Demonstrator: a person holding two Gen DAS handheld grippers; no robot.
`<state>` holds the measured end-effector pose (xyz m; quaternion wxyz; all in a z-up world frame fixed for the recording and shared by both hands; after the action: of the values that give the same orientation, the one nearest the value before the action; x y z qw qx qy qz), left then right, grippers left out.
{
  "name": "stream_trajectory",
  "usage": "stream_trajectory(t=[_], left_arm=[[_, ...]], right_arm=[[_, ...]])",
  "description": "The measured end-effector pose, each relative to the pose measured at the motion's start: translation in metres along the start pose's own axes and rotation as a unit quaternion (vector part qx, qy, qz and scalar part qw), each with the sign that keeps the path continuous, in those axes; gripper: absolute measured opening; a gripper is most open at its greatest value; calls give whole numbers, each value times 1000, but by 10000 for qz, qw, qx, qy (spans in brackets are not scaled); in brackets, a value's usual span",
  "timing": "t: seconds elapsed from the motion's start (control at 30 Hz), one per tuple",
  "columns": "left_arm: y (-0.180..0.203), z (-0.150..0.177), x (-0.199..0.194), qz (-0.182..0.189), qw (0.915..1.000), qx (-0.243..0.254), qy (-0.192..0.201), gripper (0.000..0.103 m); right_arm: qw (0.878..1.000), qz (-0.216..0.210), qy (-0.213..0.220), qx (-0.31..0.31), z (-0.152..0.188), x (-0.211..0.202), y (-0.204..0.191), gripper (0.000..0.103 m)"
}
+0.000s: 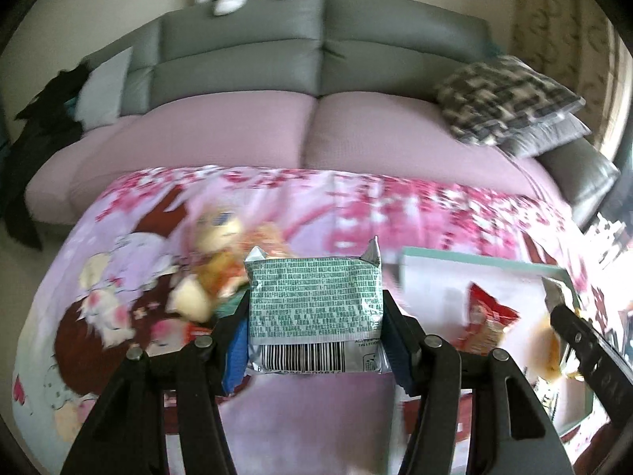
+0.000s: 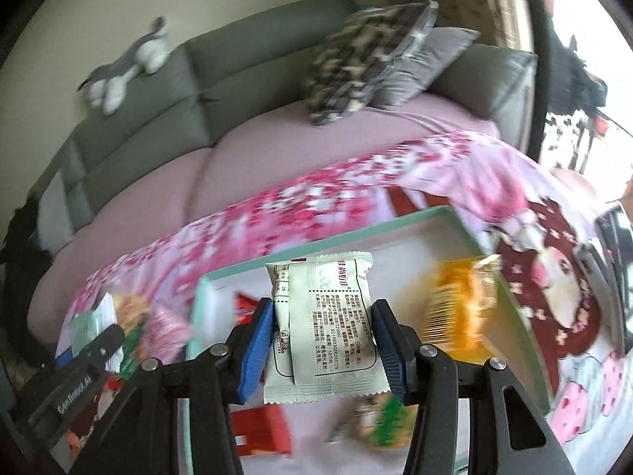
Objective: Organize snacks
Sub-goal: 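Carry both packs over the white tray and open both grippers to release them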
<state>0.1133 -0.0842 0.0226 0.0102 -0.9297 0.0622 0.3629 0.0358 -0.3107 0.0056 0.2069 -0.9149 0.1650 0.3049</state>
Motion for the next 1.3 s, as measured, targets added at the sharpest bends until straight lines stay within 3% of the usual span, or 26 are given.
stream_trajectory(t=[0.13, 0.37, 0.67, 1.3], left_arm=[[26, 3, 13, 63, 9996, 269, -79, 60], [68, 9, 46, 325, 9967, 632, -380, 60], [104, 4, 61, 390, 9940, 980, -302, 60], [116, 3, 63, 454, 9920, 1126, -347, 61]], right_arm=[[9997, 83, -32, 240, -2, 8, 23, 53], [9995, 81, -143, 272, 2, 25, 29, 53], [9994, 143, -177, 246, 5, 33, 29, 53], [9992, 338, -163, 137, 4, 31, 29, 54]])
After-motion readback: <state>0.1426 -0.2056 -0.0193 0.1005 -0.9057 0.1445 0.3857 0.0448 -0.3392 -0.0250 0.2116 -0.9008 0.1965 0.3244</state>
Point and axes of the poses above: each gripper's, at about its wrist camera, not at the fingertips, and x roughly the way its jaws point, y to its right, z to its underside, the point moved 3 cm from there along x, roughly the way its jaws point, and after that the axes turned 5 degrees about y, right-handed, at the moved point
